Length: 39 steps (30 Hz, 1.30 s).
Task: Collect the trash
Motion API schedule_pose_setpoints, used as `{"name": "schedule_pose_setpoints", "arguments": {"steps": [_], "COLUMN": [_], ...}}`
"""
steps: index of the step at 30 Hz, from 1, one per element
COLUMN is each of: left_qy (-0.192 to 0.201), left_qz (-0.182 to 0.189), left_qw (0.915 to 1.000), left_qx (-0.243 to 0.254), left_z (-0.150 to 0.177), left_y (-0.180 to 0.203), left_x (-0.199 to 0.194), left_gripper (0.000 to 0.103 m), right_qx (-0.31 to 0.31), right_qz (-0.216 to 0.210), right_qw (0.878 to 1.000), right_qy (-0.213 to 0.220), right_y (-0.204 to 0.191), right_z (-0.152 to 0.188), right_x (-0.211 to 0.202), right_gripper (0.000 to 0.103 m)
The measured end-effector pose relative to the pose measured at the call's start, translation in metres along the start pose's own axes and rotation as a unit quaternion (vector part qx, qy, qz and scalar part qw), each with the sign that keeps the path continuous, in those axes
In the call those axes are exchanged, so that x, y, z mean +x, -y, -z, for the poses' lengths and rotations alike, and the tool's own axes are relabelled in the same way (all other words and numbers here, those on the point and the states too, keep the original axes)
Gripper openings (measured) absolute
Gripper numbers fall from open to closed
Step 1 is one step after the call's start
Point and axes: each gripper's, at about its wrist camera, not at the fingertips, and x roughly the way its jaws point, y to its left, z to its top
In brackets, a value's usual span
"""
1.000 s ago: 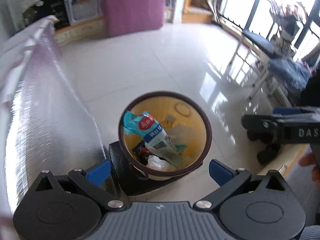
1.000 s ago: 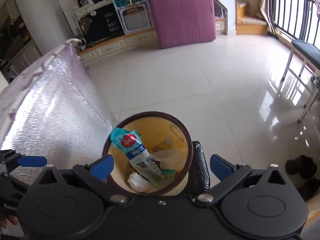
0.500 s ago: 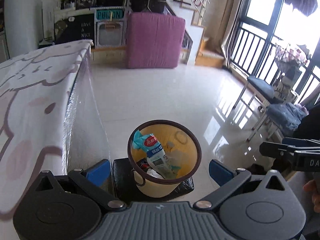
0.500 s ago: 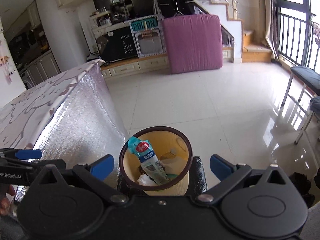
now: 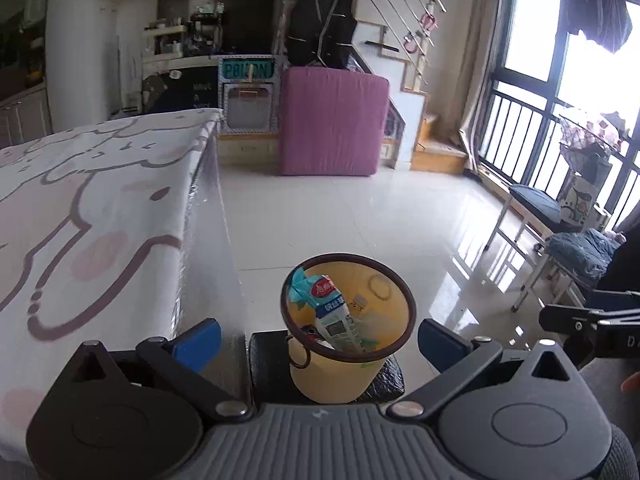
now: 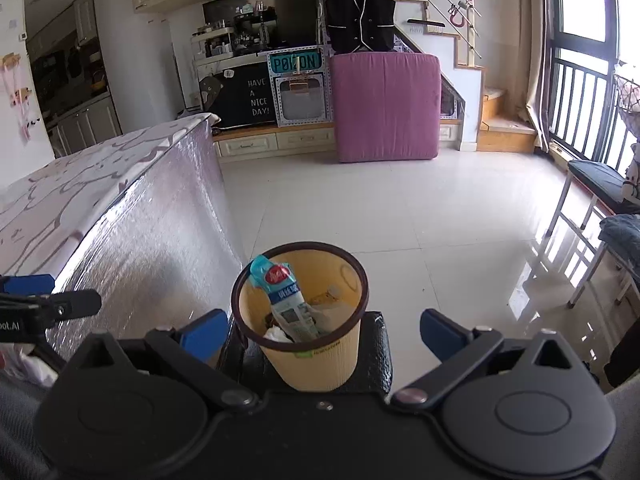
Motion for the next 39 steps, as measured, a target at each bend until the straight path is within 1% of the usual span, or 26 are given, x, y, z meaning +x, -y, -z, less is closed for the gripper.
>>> {"name": "schedule_pose_setpoints", "arguments": {"steps": [6,10,17,22,25,30,39], "left_qy": [0.02,0.021,0.024,0.028,0.027,0.03,0.034], "left_qz": [-0.014,-0.025,-0.039,-0.044,-0.049,-0.05,-0.052], "left_qw": [0.9997,0.9994,0.9988,0.9984,0.9982,0.9981,0.9978], "left_qx": [-0.008,-0.016,-0.017,-0.023,-0.025,-0.022,-0.02], "left_z": [0.017,0.024,0.035,0.042,0.044,0.045,0.046], "left_y": [0.0,-0.003,-0.005,-0.009,-0.01,-0.011,-0.009], "left_x": [-0.011,-0.011,-0.01,-0.01,-0.007,-0.006,-0.009], "left_gripper": [0.103,0.103,0.103,0.103,0.103,0.103,0.103], "right_qx": [-0.004,-0.005,-0.017,-0.005,0.001,-0.007,-0.003], "right_qz": [0.005,0.021,0.028,0.034,0.038,0.045,0.047], "right_qw": [1.0,1.0,0.999,0.998,0.998,0.998,0.998], "right_qy": [0.012,0.023,0.039,0.043,0.045,0.046,0.052], "right_y": [-0.006,-0.012,-0.02,-0.018,-0.019,-0.023,-0.024], "right_z": [0.015,0.023,0.034,0.036,0.038,0.04,0.041], "right_x": [-0.009,-0.013,-0.01,-0.008,-0.007,-0.007,-0.009], "right_gripper": [0.103,0.103,0.103,0.103,0.103,0.103,0.103]}}
